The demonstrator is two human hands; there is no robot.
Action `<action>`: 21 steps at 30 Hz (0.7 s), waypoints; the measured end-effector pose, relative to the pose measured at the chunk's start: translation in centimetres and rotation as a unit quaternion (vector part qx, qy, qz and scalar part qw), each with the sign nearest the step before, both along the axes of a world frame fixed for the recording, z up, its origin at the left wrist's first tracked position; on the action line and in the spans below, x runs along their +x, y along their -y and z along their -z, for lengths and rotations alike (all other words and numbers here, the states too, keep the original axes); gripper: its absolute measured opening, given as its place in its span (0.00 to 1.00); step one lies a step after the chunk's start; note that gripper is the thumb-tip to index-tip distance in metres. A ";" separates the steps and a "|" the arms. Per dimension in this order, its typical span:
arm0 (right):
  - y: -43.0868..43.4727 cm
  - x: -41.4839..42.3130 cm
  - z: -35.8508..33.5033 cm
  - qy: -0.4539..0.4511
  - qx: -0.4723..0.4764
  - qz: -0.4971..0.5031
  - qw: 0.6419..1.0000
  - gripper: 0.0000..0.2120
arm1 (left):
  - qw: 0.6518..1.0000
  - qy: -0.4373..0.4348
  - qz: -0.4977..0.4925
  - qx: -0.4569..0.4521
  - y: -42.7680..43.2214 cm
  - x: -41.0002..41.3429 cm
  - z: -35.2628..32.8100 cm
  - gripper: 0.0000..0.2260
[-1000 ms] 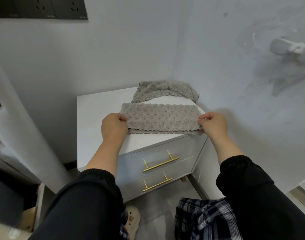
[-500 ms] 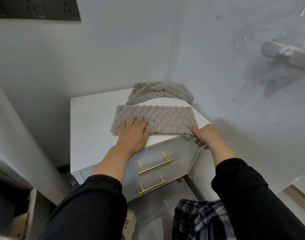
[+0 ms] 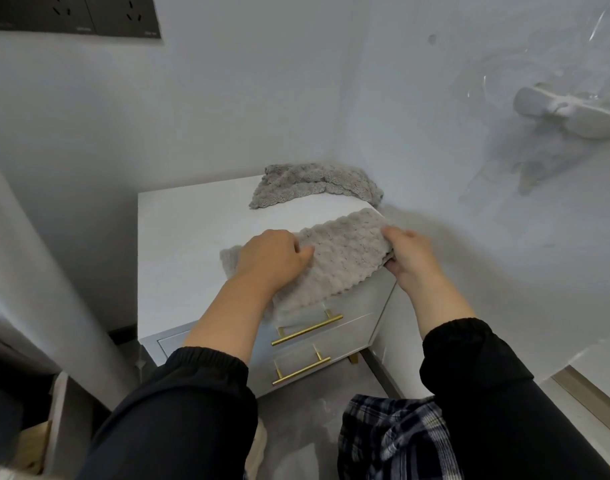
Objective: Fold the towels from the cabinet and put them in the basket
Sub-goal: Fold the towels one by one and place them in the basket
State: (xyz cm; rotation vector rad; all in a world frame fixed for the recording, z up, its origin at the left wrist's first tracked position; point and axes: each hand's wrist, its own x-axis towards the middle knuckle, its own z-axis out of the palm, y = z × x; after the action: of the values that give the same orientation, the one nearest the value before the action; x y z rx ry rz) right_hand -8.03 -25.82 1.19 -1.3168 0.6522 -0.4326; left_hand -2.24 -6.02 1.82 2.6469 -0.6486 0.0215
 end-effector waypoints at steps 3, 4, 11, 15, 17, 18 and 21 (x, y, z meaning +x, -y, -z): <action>-1.0 0.0 -0.6 0.044 -0.017 -0.021 0.999 0.07 | 0.992 -0.085 -0.013 -0.091 0.0 -0.7 0.0 0.19; -1.4 0.0 -0.9 0.060 -0.010 -0.035 0.998 0.05 | 0.990 -0.077 -0.036 -0.113 -0.1 -0.8 0.1 0.17; -3.6 -0.6 -2.6 0.137 -0.018 -0.156 0.978 0.07 | 0.880 -0.223 -0.010 -0.420 -1.3 0.4 -1.4 0.42; -3.8 -0.5 -2.9 0.124 -0.061 -0.181 0.974 0.07 | 0.786 -0.367 0.064 -0.493 -2.1 1.0 -1.2 0.36; -3.8 -0.5 -2.8 0.121 -0.078 -0.179 0.973 0.07 | 0.789 -0.371 0.077 -0.484 -2.2 1.0 -1.0 0.21; -3.8 -0.5 -2.8 0.119 -0.088 -0.176 0.973 0.07 | 0.796 -0.363 0.069 -0.479 -2.2 0.9 -0.9 0.15; -3.7 -0.3 -2.6 0.117 -0.111 -0.157 0.974 0.06 | 0.808 -0.336 0.041 -0.483 -2.1 0.9 -0.8 0.04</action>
State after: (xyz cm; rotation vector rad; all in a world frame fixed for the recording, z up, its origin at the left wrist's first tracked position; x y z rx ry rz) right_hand -8.31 -22.13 3.79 -1.5229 0.1959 -0.4007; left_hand -1.32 -3.90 2.63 1.4702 -0.3427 -0.4649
